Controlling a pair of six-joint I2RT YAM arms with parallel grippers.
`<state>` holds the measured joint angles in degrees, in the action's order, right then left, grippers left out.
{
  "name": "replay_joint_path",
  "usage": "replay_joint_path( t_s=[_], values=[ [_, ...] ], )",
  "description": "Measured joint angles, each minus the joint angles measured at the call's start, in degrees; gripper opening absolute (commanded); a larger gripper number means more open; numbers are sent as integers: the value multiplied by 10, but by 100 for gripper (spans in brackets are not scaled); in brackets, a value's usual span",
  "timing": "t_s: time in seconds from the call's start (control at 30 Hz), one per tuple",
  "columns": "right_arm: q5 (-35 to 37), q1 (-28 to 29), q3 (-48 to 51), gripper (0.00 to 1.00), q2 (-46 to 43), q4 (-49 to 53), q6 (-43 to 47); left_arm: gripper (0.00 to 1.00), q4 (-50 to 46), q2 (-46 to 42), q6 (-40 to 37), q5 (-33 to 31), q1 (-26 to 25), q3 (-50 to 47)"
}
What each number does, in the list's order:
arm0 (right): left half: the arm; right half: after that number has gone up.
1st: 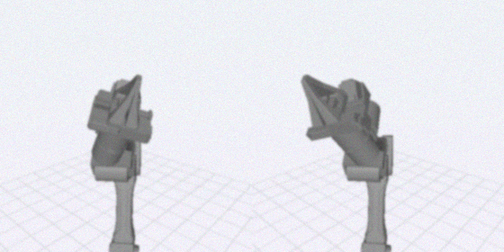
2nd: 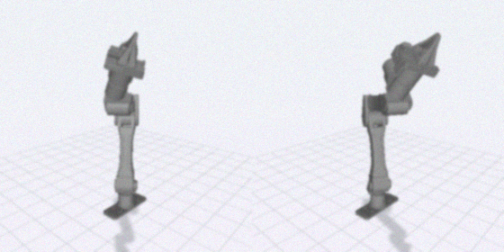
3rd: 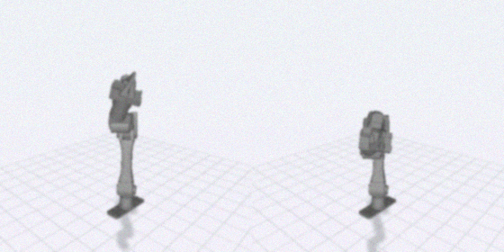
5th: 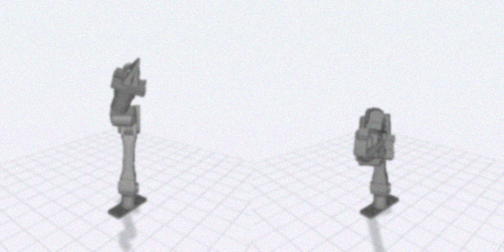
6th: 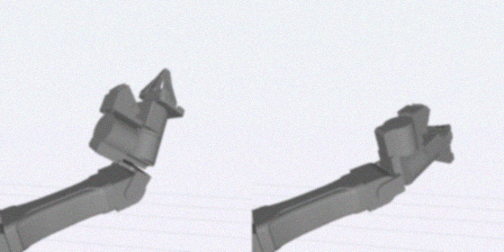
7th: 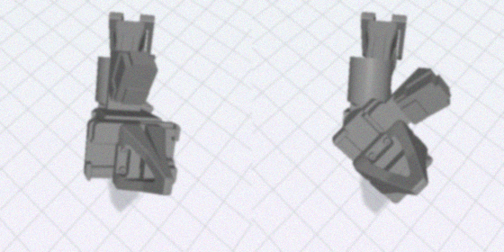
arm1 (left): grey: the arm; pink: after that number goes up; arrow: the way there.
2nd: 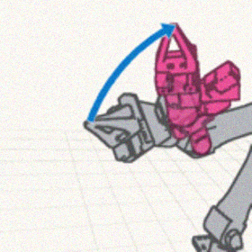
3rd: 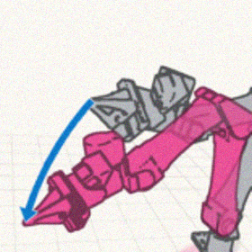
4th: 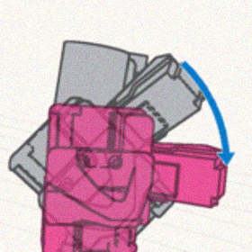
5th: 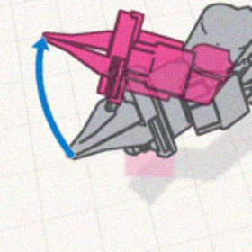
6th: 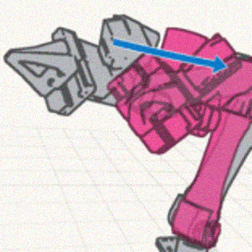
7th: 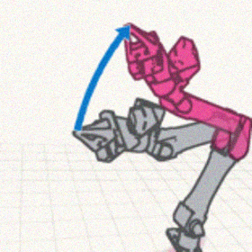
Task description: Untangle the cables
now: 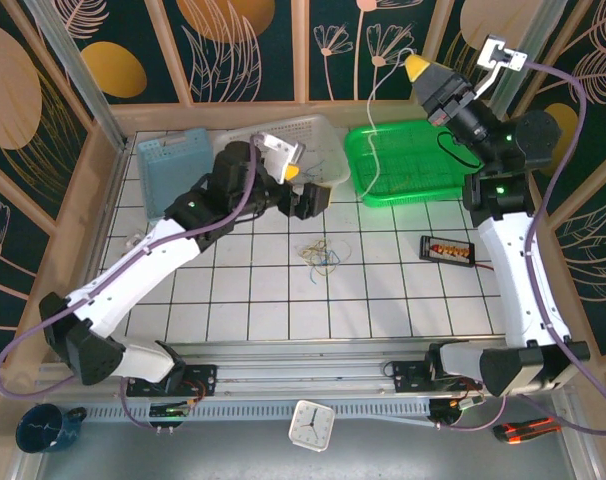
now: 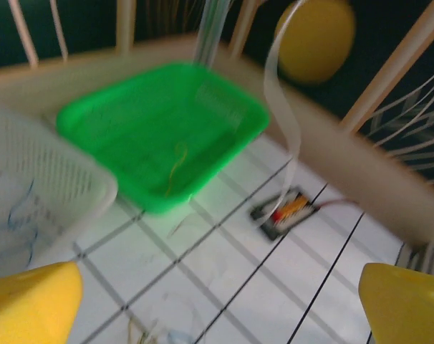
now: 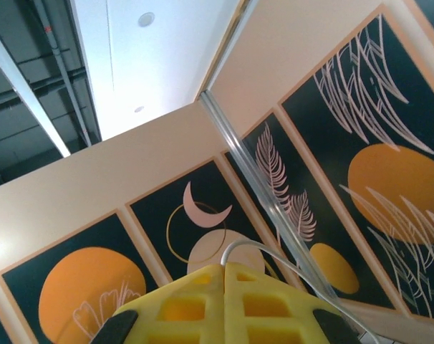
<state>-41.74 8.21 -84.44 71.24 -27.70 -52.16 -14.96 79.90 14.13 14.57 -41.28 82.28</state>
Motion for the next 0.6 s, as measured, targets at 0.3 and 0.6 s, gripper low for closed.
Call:
replay_joint_path(
  t_s=[0.3,0.6],
  values=[
    [-13,52,26,0,-10,41,34,94,23,31,-32,61,0,170],
    [-25,113,23,0,2,98,84,91,-42,119,-82,80,0,299]
  ],
)
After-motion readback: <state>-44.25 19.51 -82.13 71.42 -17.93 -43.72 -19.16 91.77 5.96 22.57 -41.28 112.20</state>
